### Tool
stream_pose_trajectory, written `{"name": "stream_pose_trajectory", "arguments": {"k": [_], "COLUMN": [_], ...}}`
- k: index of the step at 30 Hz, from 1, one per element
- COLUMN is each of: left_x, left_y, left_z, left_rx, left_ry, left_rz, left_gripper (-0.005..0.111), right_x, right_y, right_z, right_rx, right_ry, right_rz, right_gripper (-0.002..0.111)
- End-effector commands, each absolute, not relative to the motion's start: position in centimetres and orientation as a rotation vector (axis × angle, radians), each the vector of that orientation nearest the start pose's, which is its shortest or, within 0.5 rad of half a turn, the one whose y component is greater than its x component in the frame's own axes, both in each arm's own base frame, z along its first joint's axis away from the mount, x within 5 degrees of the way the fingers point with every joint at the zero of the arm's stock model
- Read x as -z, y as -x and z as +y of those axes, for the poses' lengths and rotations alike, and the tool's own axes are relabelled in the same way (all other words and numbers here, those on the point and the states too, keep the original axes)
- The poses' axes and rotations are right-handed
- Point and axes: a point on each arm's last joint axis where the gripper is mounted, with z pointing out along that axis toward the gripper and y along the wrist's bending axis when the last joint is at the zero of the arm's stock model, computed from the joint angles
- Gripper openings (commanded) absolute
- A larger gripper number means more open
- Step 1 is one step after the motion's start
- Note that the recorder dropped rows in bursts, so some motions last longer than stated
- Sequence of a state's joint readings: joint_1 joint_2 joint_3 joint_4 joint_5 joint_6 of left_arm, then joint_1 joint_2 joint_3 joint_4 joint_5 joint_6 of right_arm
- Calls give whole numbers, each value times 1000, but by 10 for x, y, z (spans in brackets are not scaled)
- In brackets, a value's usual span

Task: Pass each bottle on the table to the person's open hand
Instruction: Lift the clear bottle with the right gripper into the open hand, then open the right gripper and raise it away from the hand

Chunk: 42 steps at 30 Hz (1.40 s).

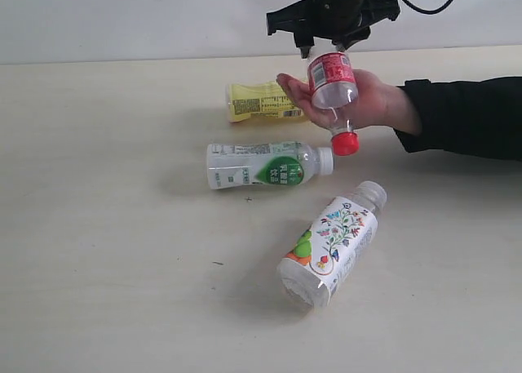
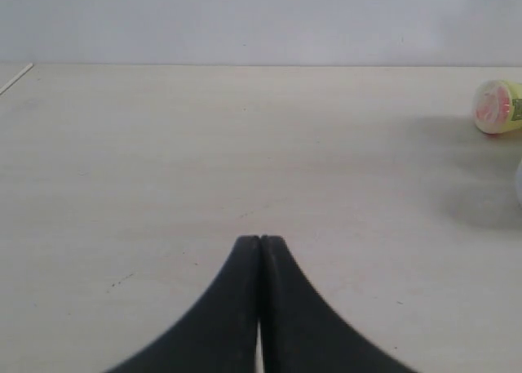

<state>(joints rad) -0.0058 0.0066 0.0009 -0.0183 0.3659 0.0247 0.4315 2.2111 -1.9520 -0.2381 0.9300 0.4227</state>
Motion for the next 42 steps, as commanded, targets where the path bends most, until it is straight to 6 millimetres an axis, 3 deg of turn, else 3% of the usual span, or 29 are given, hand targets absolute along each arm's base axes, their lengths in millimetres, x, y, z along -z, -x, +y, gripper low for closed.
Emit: {"name": "stream_pose_trajectory", "arguments": {"k": [1, 11, 16, 27, 32, 36, 42], "left_x": [-181, -181, -181, -181, -181, -181, -181], "left_y": [-53, -53, -53, -53, -53, -53, -53], "left_z": [-1, -1, -1, -1, -1, -1, -1], "left_rx": [10, 10, 10, 10, 10, 10, 10], "left_ry": [-21, -21, -21, -21, -21, -21, -21], "left_rz": [1840, 1840, 1840, 1840, 1840, 1840, 1840], "left_gripper": [0, 0, 0, 0, 0, 0, 0], "right_x": [-228, -245, -277, -347, -364, -369, -377], "right_y": [-458, -454, -447, -411, -390, -369, -358], "right_z": [186, 182, 177, 163, 167, 177, 193], "right_rx": [34, 70, 80, 87, -27, -208, -444], "right_ry": [179, 196, 197, 394, 596, 876, 1061], "right_rz": [2600, 2564, 2498, 2427, 2442, 2467, 2340], "right_gripper": [76, 80, 80, 80, 80, 80, 80]}}
